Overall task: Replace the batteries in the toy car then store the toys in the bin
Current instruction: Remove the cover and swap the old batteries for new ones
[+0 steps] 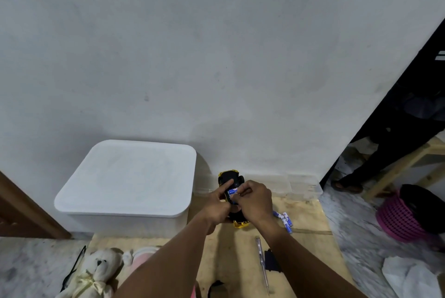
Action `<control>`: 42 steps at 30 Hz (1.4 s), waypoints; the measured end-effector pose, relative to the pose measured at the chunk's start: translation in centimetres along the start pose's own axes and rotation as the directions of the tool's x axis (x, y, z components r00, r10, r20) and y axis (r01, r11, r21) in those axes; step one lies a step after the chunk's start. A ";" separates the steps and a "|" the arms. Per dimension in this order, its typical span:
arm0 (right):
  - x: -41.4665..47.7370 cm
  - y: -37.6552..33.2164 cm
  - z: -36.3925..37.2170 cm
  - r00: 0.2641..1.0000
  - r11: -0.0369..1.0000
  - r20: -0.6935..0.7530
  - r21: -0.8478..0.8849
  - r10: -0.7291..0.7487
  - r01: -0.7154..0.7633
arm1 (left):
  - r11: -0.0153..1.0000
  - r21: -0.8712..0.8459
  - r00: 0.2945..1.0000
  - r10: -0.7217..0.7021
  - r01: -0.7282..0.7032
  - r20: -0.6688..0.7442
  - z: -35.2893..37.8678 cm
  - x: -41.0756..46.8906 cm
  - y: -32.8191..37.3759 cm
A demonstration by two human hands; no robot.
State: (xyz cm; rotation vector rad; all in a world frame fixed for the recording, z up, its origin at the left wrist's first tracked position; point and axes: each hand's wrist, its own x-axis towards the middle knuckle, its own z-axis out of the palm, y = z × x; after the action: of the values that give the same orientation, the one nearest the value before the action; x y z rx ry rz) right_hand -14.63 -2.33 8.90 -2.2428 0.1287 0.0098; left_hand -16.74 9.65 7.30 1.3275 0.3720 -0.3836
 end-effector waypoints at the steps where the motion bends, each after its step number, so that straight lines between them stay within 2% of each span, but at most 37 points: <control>1: 0.0 -0.1 -0.1 1.000 0.998 -0.010 0.070 -0.004 0.005 | 1.000 0.005 1.000 -0.005 0.005 0.001 -0.1 0.1 0.1; 4: 0.7 0.0 -1.1 0.987 0.941 -0.104 0.329 0.119 -0.078 | 0.998 0.056 1.000 -0.008 0.008 -0.003 -0.5 0.2 0.6; 6: 1.5 0.3 -2.2 0.977 0.844 -0.073 0.519 0.201 -0.135 | 0.995 0.098 1.000 -0.014 0.015 -0.006 -0.8 0.3 0.8; 7: 1.9 0.4 -2.8 0.979 0.815 -0.029 0.560 0.201 -0.151 | 0.994 0.109 1.000 -0.022 0.022 -0.005 -1.0 0.3 0.8; 9: 2.5 0.5 -3.5 0.989 0.858 0.062 0.491 0.137 -0.149 | 0.993 0.116 0.999 -0.033 0.034 -0.008 -1.3 0.3 0.8; 11: 2.7 0.2 -3.6 0.987 0.942 0.155 0.321 0.050 -0.098 | 0.992 0.122 0.999 -0.039 0.039 -0.007 -1.5 0.4 0.8; 13: 2.6 -0.2 -3.4 0.971 0.993 0.227 0.103 -0.077 0.055 | 0.990 0.135 0.999 -0.044 0.043 0.006 -1.5 0.4 0.7; 14: 2.4 -0.2 -3.2 0.950 0.985 0.267 -0.008 -0.161 0.170 | 0.989 0.142 0.999 -0.047 0.044 0.015 -1.5 0.3 0.6; 16: 2.4 -0.2 -3.1 0.875 0.903 0.383 -0.185 -0.297 0.388 | 0.986 0.163 0.998 -0.048 0.041 0.038 -1.5 0.3 0.5; 18: 2.7 0.0 -3.2 0.796 0.818 0.515 -0.275 -0.318 0.505 | 0.980 0.196 0.998 -0.047 0.036 0.051 -1.6 0.3 0.5; 21: 3.2 0.1 -3.4 0.737 0.759 0.610 -0.321 -0.292 0.567 | 0.970 0.241 0.996 -0.059 0.041 0.068 -1.6 0.3 0.7; 29: 3.4 0.4 -3.2 0.645 0.622 0.705 -0.370 -0.296 0.690 | 0.947 0.314 0.991 -0.103 0.071 0.086 -2.2 0.4 0.6; 37: 3.5 -0.3 -3.2 0.607 0.613 0.734 -0.336 -0.306 0.715 | 0.952 0.292 0.986 -0.125 0.087 0.113 -1.9 0.4 0.5; 42: 3.3 -0.1 -3.6 0.596 0.671 0.747 -0.282 -0.294 0.685 | 0.951 0.293 0.982 -0.137 0.095 0.127 -1.8 0.2 -0.2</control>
State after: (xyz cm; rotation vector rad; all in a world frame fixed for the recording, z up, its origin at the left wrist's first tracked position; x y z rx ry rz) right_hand -11.52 -5.34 11.06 -2.6120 -1.0653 0.5887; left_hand -16.72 11.37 6.70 1.5528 0.2788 -0.6495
